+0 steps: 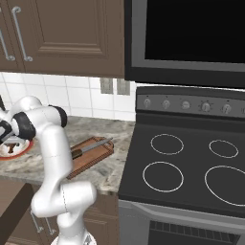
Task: Pick up the knife from the drawer and place it on the cutting board. Then place the meat from the plate to the cutting board.
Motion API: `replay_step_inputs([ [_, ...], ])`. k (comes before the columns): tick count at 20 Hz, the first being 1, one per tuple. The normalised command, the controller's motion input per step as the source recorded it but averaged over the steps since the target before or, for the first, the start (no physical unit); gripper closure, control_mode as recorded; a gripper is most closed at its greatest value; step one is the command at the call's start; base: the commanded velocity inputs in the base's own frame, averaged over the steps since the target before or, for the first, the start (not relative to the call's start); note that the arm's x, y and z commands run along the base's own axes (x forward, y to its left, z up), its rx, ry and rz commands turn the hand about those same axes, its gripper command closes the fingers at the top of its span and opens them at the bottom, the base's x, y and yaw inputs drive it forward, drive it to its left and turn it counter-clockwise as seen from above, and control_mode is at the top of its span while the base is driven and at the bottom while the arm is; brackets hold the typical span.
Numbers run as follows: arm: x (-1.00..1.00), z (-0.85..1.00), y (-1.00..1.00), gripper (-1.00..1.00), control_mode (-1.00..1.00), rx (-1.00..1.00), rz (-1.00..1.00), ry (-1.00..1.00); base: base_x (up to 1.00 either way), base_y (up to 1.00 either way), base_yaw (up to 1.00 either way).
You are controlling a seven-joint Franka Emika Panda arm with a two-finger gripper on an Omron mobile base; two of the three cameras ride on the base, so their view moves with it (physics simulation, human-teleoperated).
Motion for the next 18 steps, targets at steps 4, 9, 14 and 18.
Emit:
replay_step_inputs([
  [4, -0.14, 0.05, 0.01, 1.0, -1.0, 0.0, -0.01, 0.0, 0.0, 0.0, 0.0],
  [9, -0.42, 0.28, -0.17, 1.0, -1.0, 0.0, -0.08, 0.0, 0.0, 0.0, 0.0],
  [14, -0.41, 0.46, -0.23, 1.0, -1.0, 0.0, -0.11, 0.0, 0.0, 0.0, 0.0],
  [18, -0.35, 0.51, -0.29, 1.0, -1.0, 0.0, -0.12, 0.0, 0.0, 0.0, 0.0],
])
